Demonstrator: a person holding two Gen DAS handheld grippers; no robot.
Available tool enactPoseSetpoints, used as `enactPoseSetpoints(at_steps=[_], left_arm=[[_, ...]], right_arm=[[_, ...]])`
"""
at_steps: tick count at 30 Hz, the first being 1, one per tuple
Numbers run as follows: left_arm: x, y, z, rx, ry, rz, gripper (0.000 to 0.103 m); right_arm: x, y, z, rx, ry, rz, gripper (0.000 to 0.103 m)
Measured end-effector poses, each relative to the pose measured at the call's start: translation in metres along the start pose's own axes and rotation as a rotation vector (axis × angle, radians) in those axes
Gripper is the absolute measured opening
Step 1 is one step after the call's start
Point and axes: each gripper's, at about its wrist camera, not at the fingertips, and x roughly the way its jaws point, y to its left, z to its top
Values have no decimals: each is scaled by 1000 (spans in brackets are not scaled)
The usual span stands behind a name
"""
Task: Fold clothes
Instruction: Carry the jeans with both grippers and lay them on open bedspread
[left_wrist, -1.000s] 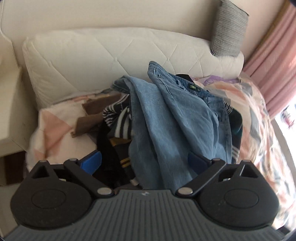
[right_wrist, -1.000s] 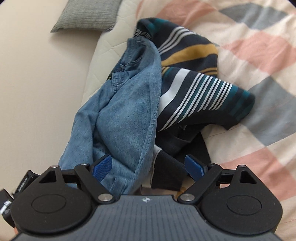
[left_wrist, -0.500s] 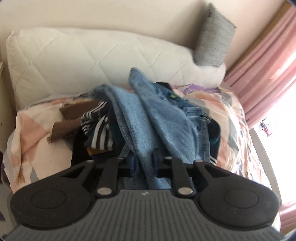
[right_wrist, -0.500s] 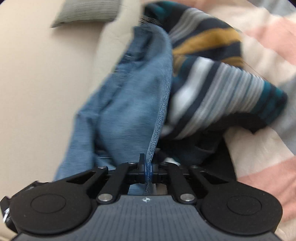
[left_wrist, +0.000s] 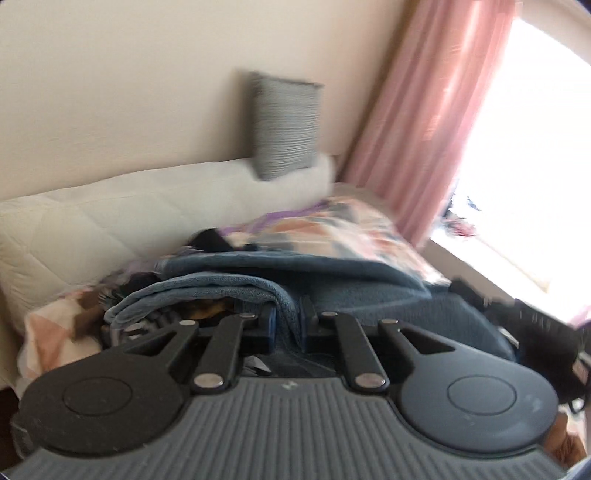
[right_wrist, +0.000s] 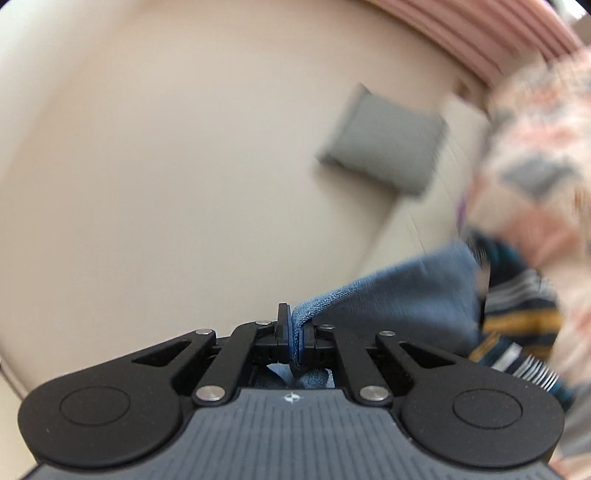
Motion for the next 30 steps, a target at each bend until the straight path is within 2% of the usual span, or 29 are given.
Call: enactPoseSetpoints(at_steps=[4, 6, 8, 10, 14, 16, 18, 20, 21, 23, 24, 25, 26, 27, 30], left_arm=[[-35, -64, -43, -14, 30, -112, 8], [-39, -105, -65, 11, 77, -159, 5], [-38, -157, -86, 65, 126, -223, 5], [-31, -213, -112, 98, 191, -324, 5], [-15, -320, -165, 139, 341, -522, 5], [-11, -362, -188, 170, 403, -599, 5], [-10, -390, -205, 211, 446, -646, 5], [-10, -416, -221, 254, 486, -686, 5], [-9, -421, -228, 283, 500, -687, 5], [7, -423, -242, 398, 523, -641, 6], [18, -422, -251, 481, 524, -597, 8], [27, -419, -264, 572, 533, -549, 10], [36, -415, -280, 667, 556, -499, 15], [45, -408, -298, 740, 576, -453, 19], [60, -375, -345, 815, 673, -392, 20]], right_arm=[[-113, 34, 8, -94, -74, -7, 4], [-177, 44, 5, -110, -105, -54, 4], [-250, 51, 8, -113, -144, -141, 4], [-328, 57, 11, -118, -201, -241, 4], [-481, 73, 9, -114, -391, -441, 4], [-543, 94, 2, -138, -486, -542, 4], [-586, 114, -13, -143, -554, -647, 4], [-613, 125, -34, -105, -576, -758, 4], [-617, 123, -47, -64, -564, -812, 8], [-607, 104, -74, 31, -455, -910, 22], [-601, 94, -88, 80, -394, -957, 43], [-582, 72, -105, 148, -283, -997, 68], [-565, 52, -124, 200, -203, -1038, 73], [-549, 31, -143, 252, -125, -1075, 72], [-516, -18, -212, 420, -10, -1122, 69]])
